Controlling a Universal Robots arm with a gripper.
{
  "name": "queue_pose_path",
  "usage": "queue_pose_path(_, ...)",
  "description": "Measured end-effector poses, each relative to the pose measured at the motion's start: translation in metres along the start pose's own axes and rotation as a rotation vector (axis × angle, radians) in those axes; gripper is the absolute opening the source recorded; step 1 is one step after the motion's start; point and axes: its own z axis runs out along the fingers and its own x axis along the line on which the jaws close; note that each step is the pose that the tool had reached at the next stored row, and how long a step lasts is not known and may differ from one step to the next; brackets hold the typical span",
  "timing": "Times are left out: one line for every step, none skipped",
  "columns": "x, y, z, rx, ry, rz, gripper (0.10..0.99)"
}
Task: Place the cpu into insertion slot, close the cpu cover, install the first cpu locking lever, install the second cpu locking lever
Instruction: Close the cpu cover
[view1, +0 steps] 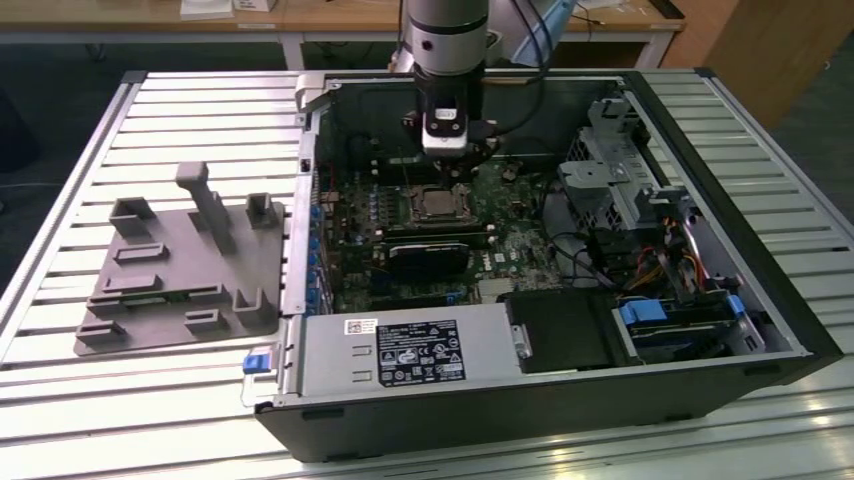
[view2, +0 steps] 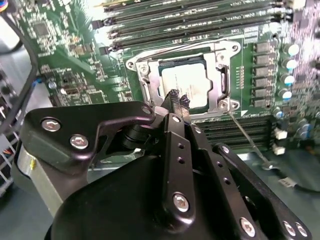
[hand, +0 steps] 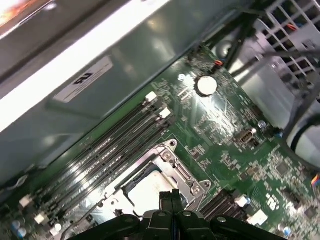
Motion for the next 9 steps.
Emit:
queue_pose_path(0.0,0.0,0.0001,-0.001,0.0002,-0.019,0.102)
queue_pose_path(0.0,0.0,0.0001,-0.001,0.0003,-0.037,0.102)
queue_pose_path(0.0,0.0,0.0002,-0.001,0.0004,-0.054,0.102)
queue_pose_path(0.0,0.0,0.0002,-0.002,0.0004,-0.072,0.102)
queue_pose_path(0.0001,0.0,0.0003,-0.002,0.0005,-0.09,0.102)
queue_pose_path(0.0001,0.0,0.0003,-0.003,0.0006,-0.107,0.102)
queue_pose_path(0.0001,-0.0001,0.0004,-0.003,0.0009,-0.125,0.102)
queue_pose_path(0.0001,-0.0001,0.0004,-0.004,0.0012,-0.143,0.102)
queue_pose_path(0.0001,-0.0001,0.0005,-0.005,0.0017,-0.162,0.102)
